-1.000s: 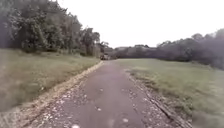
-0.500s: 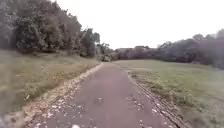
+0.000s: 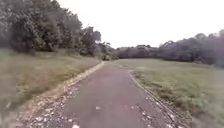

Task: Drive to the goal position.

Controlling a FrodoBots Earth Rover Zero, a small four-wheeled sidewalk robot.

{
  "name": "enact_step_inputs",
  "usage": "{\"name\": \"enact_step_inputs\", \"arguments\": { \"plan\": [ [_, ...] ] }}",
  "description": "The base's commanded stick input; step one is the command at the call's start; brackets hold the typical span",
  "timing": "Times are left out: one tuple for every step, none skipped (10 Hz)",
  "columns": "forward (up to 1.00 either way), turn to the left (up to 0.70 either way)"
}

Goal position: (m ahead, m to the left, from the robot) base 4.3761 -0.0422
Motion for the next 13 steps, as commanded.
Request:
{"name": "enact_step_inputs", "arguments": {
  "plan": [
    [0.7,0.0],
    [0.7,0.0],
    [0.7,0.0],
    [0.7,0.0],
    [0.7,0.0],
    [0.7,0.0],
    [0.7,0.0],
    [0.7,0.0],
    [0.7,0.0],
    [0.7,0.0],
    [0.7,0.0],
    [0.7,0.0],
    [0.7,0.0]
  ]
}}
